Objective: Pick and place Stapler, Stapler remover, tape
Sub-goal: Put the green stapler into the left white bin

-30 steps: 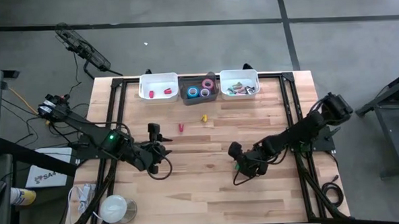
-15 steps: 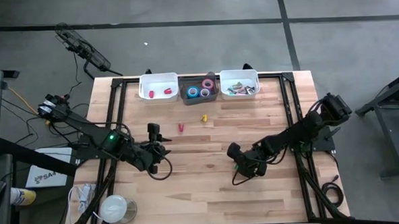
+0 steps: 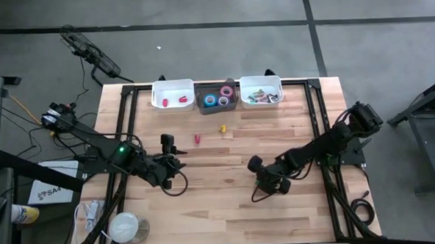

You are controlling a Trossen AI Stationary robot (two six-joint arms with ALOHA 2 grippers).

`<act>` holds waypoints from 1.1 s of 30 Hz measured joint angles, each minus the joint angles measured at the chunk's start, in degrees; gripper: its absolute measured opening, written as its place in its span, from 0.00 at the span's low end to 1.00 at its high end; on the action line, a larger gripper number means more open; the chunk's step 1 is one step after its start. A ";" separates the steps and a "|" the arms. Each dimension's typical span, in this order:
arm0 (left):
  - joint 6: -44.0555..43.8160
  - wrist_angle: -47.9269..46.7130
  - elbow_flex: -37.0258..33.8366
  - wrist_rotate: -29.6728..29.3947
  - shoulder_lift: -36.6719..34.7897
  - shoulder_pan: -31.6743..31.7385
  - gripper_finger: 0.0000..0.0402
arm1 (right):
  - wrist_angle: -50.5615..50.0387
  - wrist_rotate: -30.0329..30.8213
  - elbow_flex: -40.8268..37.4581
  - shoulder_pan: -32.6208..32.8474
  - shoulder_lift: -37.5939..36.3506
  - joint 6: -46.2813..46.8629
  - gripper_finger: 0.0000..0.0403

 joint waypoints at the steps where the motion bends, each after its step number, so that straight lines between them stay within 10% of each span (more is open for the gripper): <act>1: -0.04 0.00 0.00 0.00 0.00 0.00 0.48 | 0.32 0.02 -0.02 0.00 0.00 0.70 0.23; 18: -0.71 0.03 0.00 -0.35 0.02 0.00 0.48 | 17.78 12.24 -0.04 -0.03 0.07 29.46 0.13; 33: 18.86 22.35 0.00 -5.23 0.13 0.02 0.48 | 61.85 21.08 0.00 -4.06 0.00 23.57 0.12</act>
